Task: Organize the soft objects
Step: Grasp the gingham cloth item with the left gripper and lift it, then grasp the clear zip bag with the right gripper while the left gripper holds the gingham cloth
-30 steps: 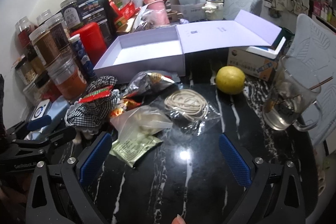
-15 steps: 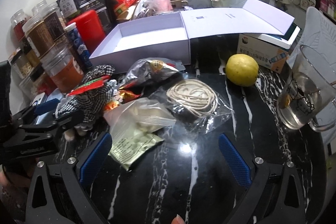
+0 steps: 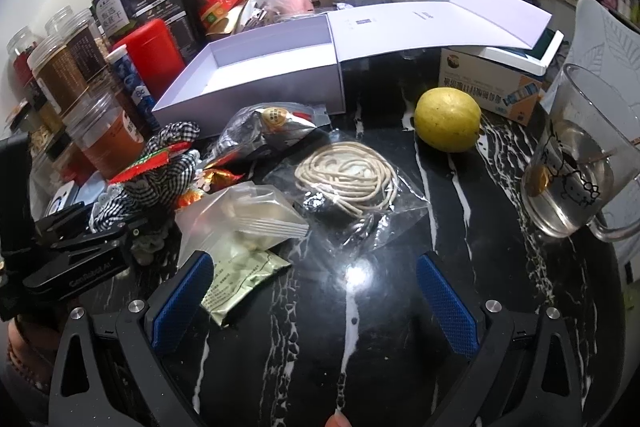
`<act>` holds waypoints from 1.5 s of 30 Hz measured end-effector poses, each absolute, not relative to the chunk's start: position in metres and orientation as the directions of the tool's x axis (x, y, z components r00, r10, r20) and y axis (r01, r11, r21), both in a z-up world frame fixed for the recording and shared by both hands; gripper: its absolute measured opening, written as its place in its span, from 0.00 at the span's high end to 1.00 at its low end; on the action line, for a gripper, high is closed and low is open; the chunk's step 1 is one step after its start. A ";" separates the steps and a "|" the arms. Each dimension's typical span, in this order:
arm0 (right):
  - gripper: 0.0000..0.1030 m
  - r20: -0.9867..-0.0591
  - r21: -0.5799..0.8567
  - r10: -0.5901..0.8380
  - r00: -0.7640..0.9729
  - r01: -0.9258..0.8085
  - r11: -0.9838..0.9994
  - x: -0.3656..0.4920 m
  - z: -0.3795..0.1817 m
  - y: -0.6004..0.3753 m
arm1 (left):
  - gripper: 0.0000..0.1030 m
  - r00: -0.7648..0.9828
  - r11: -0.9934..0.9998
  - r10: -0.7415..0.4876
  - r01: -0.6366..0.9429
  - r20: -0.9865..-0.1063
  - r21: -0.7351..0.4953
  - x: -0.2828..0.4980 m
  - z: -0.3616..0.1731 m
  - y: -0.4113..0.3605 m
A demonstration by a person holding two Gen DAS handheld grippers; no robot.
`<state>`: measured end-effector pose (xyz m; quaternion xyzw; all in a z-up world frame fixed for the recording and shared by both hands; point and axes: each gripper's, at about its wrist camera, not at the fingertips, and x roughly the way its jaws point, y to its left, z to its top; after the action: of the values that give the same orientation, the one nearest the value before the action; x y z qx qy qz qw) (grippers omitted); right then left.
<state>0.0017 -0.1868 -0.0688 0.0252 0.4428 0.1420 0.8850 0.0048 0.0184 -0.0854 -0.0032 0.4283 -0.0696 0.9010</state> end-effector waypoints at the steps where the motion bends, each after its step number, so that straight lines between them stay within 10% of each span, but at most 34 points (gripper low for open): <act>1: 0.00 -0.775 0.168 0.273 0.570 -0.230 0.959 0.000 -0.068 -0.187 | 0.57 0.622 0.989 -0.137 0.126 -0.771 -0.073 0.001 -0.084 0.017; 22: 0.00 -0.771 0.182 0.290 0.566 -0.241 0.953 -0.021 -0.070 -0.195 | 0.55 0.558 0.980 -0.195 0.144 -0.807 -0.137 -0.055 -0.086 0.005; 27: 0.00 -0.779 0.182 0.281 0.560 -0.227 0.957 -0.021 -0.072 -0.198 | 0.31 0.530 0.988 -0.144 0.120 -0.836 -0.094 -0.042 -0.097 0.000; 33: 0.00 -0.781 0.178 0.269 0.564 -0.212 0.961 -0.021 -0.071 -0.203 | 0.25 0.574 0.990 -0.110 0.134 -0.812 -0.040 -0.035 -0.107 -0.008; 36: 0.00 -0.785 0.177 0.268 0.558 -0.213 0.961 -0.021 -0.073 -0.202 | 0.55 0.588 0.986 -0.163 0.128 -0.792 -0.107 -0.033 -0.103 -0.003; 45: 0.00 -0.793 0.178 0.290 0.535 -0.252 0.951 -0.023 -0.078 -0.189 | 0.59 0.641 0.977 -0.215 0.146 -0.737 -0.158 -0.046 -0.066 0.009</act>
<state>-0.0229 -0.1888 -0.0779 0.0212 0.4566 0.1547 0.8759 -0.0456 0.0092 -0.0658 -0.0419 0.4118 -0.0997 0.9048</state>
